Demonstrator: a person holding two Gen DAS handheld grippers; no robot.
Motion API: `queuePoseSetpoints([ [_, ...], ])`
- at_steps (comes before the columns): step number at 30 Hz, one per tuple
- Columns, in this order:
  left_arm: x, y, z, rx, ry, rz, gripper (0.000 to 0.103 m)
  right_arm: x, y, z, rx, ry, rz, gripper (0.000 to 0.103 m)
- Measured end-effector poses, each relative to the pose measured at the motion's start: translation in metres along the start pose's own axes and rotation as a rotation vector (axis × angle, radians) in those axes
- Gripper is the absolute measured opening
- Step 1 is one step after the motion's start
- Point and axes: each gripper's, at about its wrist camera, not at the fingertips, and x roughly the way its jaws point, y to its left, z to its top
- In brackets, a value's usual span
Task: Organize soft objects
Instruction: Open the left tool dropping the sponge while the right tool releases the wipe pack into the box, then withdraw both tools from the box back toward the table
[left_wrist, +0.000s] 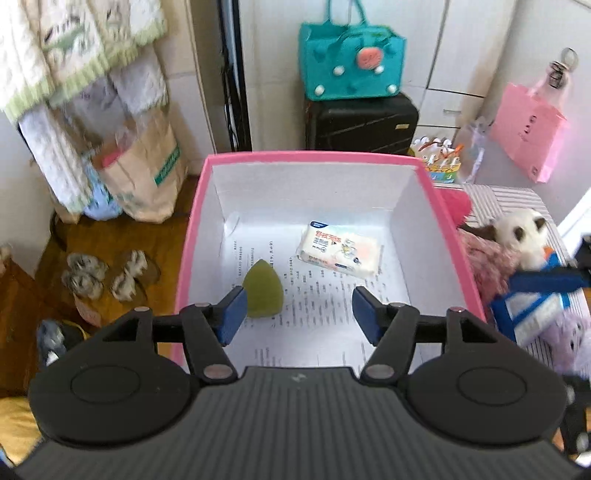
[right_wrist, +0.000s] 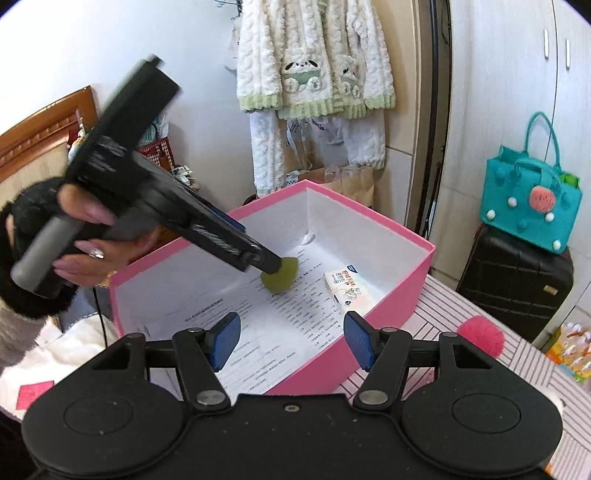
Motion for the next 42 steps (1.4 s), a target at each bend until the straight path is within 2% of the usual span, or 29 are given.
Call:
queuePoseSetpoints([
  [4,-0.037,-0.009,-0.016,0.05,-0.047,0.015,0.067,-0.017,0.011,-0.004,-0.012,-0.018,-0.01,0.067],
  [10,-0.088,-0.022,-0.038,0.099,-0.085,-0.009,0.071,-0.051,0.031,-0.01,-0.019,-0.052,-0.025,0.067],
  [17,-0.125,-0.041,-0.063,0.137,-0.067,-0.045,0.071,-0.091,0.053,-0.02,-0.034,-0.072,-0.008,0.067],
  [28,-0.164,-0.076,-0.095,0.204,-0.048,-0.05,0.072,-0.142,0.071,-0.042,-0.039,-0.072,0.013,0.067],
  [31,-0.173,-0.085,-0.102,0.227,-0.06,-0.057,0.081,-0.155,0.075,-0.048,-0.045,-0.082,0.011,0.068],
  [33,-0.177,-0.093,-0.107,0.246,-0.069,-0.058,0.082,-0.162,0.076,-0.053,-0.045,-0.088,0.008,0.069],
  [42,-0.169,-0.123,-0.12,0.31,-0.034,-0.101,0.084,-0.182,0.076,-0.085,-0.044,-0.066,-0.049,0.074],
])
